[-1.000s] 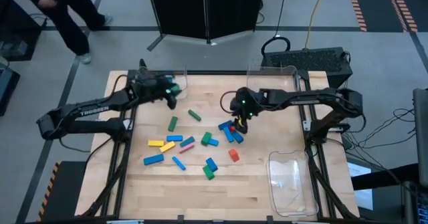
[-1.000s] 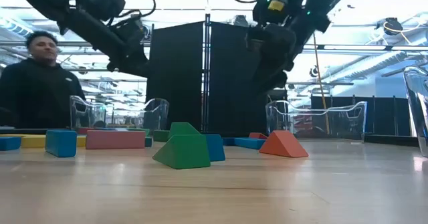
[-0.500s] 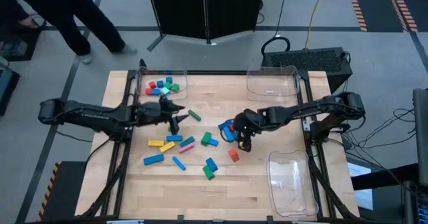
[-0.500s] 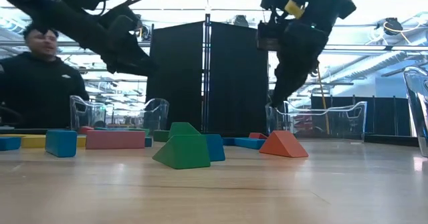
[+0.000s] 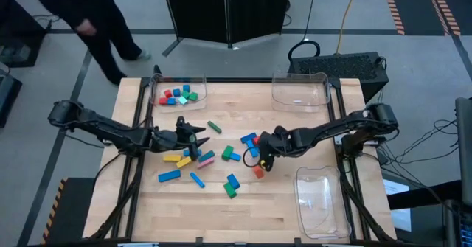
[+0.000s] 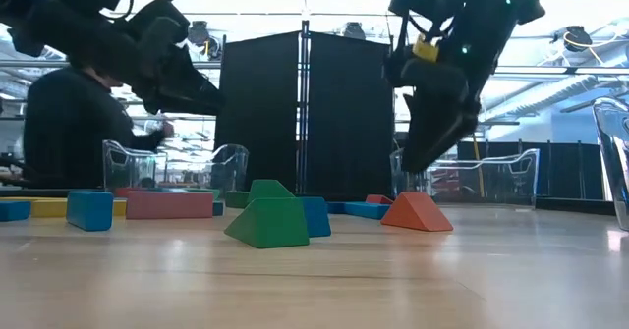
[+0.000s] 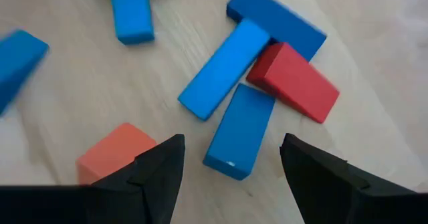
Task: Sort blocks by size
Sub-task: Put the blue triangular block into the top right transparent bin
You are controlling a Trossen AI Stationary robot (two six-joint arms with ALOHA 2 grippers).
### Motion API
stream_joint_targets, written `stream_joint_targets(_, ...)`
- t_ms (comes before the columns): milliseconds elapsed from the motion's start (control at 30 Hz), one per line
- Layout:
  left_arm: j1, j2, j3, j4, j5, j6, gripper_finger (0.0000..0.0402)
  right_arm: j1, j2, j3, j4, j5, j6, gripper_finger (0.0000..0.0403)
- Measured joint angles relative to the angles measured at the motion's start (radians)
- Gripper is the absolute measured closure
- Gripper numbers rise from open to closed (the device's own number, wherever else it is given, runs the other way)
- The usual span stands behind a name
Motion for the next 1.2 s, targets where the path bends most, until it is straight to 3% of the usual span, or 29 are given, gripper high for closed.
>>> stream_joint_targets(400, -0.032, 0.116, 0.001, 0.118, -0.018, 0.001, 0.0194, 0.006, 0.073, 0.000, -0.007, 0.048, 0.083, 0.0161)
stream_joint_targets(833, -0.032, 0.134, 0.001, 0.160, -0.018, 0.002, 0.0194, 0.006, 0.153, 0.001, -0.006, 0.055, 0.163, 0.0162)
stream_joint_targets(1200, -0.032, 0.134, 0.001, 0.159, -0.018, 0.001, 0.0194, 0.007, 0.163, 0.002, 0.001, 0.046, 0.148, 0.0226)
